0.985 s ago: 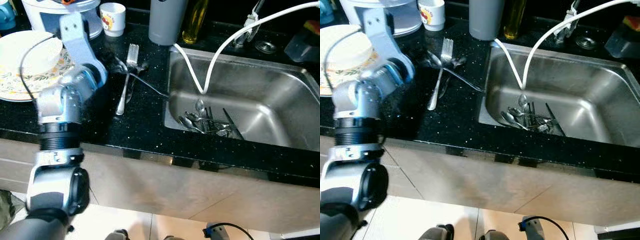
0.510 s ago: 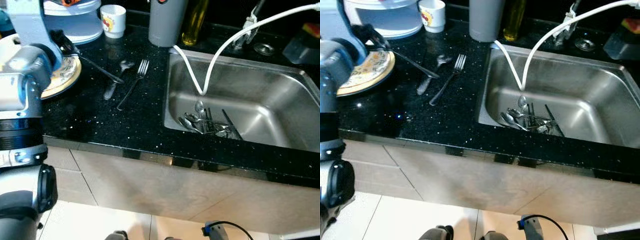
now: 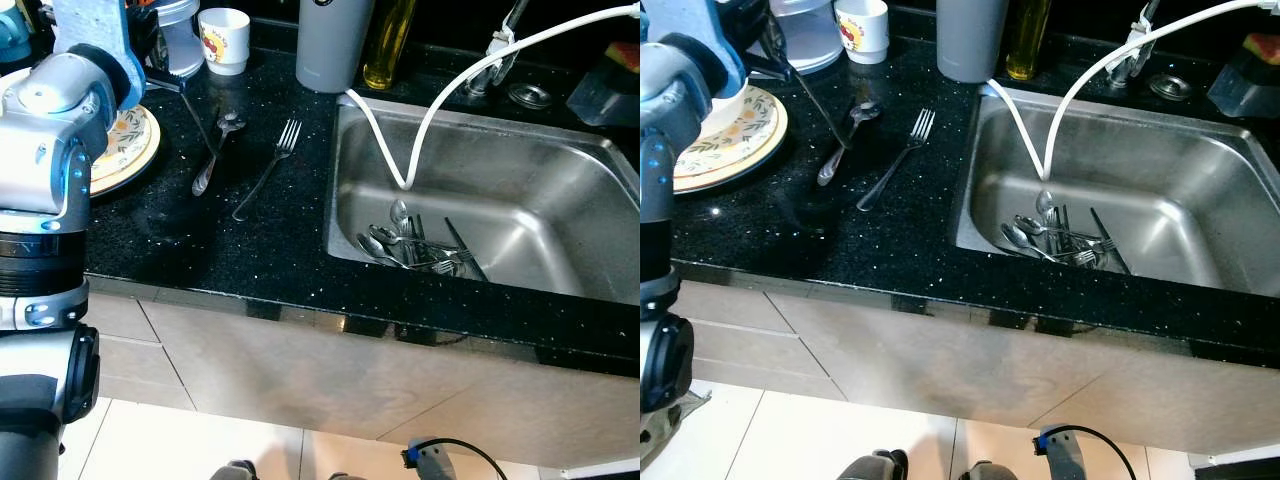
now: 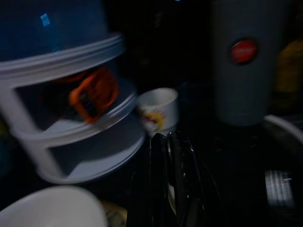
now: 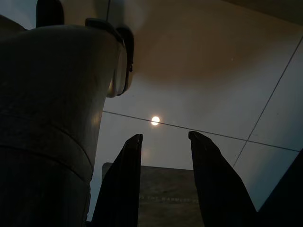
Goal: Kitchen organization
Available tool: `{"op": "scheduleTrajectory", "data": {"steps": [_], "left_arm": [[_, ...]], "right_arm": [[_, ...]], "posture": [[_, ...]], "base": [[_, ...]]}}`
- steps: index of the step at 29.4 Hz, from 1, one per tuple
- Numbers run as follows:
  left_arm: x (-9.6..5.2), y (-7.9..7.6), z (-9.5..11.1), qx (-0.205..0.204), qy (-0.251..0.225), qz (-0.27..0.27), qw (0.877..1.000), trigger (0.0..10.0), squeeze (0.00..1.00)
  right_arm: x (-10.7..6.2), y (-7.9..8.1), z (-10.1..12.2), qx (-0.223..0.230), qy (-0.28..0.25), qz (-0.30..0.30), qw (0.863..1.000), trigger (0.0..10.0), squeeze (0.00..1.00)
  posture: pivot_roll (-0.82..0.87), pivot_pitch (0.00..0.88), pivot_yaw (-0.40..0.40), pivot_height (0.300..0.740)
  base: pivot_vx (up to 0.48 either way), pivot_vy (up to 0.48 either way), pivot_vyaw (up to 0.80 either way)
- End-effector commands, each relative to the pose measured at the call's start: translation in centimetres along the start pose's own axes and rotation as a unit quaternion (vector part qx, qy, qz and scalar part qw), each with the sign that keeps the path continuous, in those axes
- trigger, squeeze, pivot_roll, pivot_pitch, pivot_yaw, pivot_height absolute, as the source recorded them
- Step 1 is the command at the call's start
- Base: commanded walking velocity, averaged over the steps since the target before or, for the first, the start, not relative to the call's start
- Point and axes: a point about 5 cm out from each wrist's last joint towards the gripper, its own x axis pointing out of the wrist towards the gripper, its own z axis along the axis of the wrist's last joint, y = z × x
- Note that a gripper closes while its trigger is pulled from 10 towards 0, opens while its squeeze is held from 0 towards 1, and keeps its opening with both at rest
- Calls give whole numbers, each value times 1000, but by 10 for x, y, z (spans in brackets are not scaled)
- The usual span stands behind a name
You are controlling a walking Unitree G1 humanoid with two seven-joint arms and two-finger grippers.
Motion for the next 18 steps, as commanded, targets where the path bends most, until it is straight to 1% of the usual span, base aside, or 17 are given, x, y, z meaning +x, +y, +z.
{"op": "scheduleTrajectory", "data": {"steps": [1,2,3,4,5,6,8,9,11,12,13,14,15,16,17,18], "left_arm": [[-4,-15,20,-49,-76,-48,995,10000,0],[-5,-19,22,-81,-95,-58,990,10000,0],[-6,-21,23,-103,-109,-62,987,10000,0],[-7,-24,23,-133,-130,-72,980,10000,0],[-7,-24,23,-133,-130,-72,980,10000,0],[-7,-26,23,-152,-144,-78,975,10000,0],[-9,-27,18,-181,-156,-71,968,10000,0],[-10,-28,16,-189,-165,-72,965,10000,0],[-14,-37,14,-220,-184,-107,952,10000,0],[-15,-40,15,-229,-191,-123,947,10000,0],[-15,-40,15,-229,-191,-123,947,10000,0],[-17,-44,17,-243,-204,-145,937,10000,0],[-19,-46,18,-253,-214,-159,930,10000,0],[-21,-49,21,-267,-239,-183,916,10000,0],[-21,-49,21,-267,-239,-183,916,10000,0],[-21,-50,21,-283,-244,-190,908,10000,0]], "right_arm": [[-1,3,-12,9,20,5,1000,10000,0],[0,3,-12,9,20,6,1000,10000,0],[0,4,-12,10,19,6,1000,10000,0],[0,4,-12,11,18,6,1000,10000,0],[0,4,-12,11,18,6,1000,10000,0],[0,4,-12,12,17,6,1000,10000,0],[0,5,-11,13,16,6,1000,10000,0],[0,5,-11,14,15,6,1000,10000,0],[0,5,-10,20,10,6,1000,10000,0],[0,5,-10,24,7,5,1000,10000,0],[0,5,-10,24,7,5,1000,10000,0],[0,6,-10,23,8,4,1000,10000,0],[0,6,-10,21,9,4,1000,10000,0],[0,5,-10,31,11,4,999,10000,0],[0,5,-10,31,11,4,999,10000,0],[0,5,-10,33,10,4,999,10000,0]], "posture": [[73,139,-76,740],[71,140,-73,740],[72,139,-73,740],[72,138,-73,740],[72,138,-73,740],[72,138,-73,740],[71,136,-72,740],[71,136,-72,740],[71,127,-72,740],[71,127,-72,740],[71,127,-72,740],[72,121,-69,740],[71,120,-69,740],[69,118,-67,740],[69,118,-67,740],[67,114,-66,740]], "base": [[0,0,0],[0,0,0],[0,0,0],[0,0,0],[0,0,0],[0,0,0],[0,0,0],[0,0,0],[0,0,0],[0,0,0],[0,0,0],[0,0,0],[0,0,0],[0,0,-800],[0,0,-800],[0,0,-800]]}}
